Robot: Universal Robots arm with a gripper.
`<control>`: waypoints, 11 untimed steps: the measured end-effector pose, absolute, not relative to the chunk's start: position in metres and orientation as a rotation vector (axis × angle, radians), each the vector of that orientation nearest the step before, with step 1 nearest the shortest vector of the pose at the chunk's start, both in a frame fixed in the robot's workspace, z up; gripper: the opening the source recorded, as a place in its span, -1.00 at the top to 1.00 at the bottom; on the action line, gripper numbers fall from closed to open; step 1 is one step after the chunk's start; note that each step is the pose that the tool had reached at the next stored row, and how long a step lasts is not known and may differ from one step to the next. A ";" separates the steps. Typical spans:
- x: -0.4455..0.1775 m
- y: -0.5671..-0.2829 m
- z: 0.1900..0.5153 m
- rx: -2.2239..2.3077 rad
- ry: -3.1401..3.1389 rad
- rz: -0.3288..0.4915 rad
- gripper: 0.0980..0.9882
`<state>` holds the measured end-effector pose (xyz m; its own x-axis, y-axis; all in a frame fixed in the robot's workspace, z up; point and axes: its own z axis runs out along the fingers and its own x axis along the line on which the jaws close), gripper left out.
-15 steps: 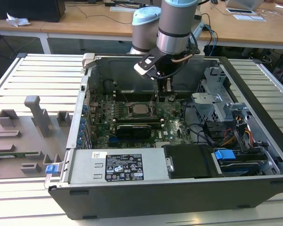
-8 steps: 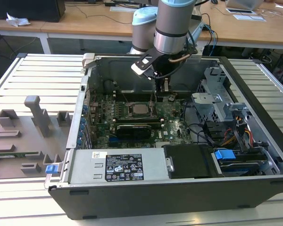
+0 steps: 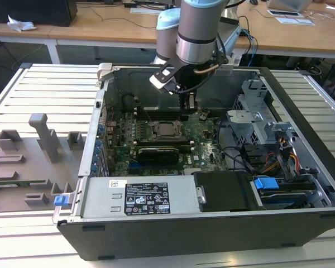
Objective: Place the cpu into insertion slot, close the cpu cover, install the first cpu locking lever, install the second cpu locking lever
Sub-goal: 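Close the cpu cover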
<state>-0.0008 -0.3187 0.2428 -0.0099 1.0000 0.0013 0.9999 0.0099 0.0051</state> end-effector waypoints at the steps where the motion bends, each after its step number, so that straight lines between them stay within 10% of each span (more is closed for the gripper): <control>1: -0.007 -0.319 0.243 2.209 2.230 0.007 0.98; 11: -0.037 -0.319 0.243 2.209 2.230 0.008 0.98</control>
<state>-0.0371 -0.3186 0.2428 -0.0097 1.0000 0.0021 0.9999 0.0097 0.0054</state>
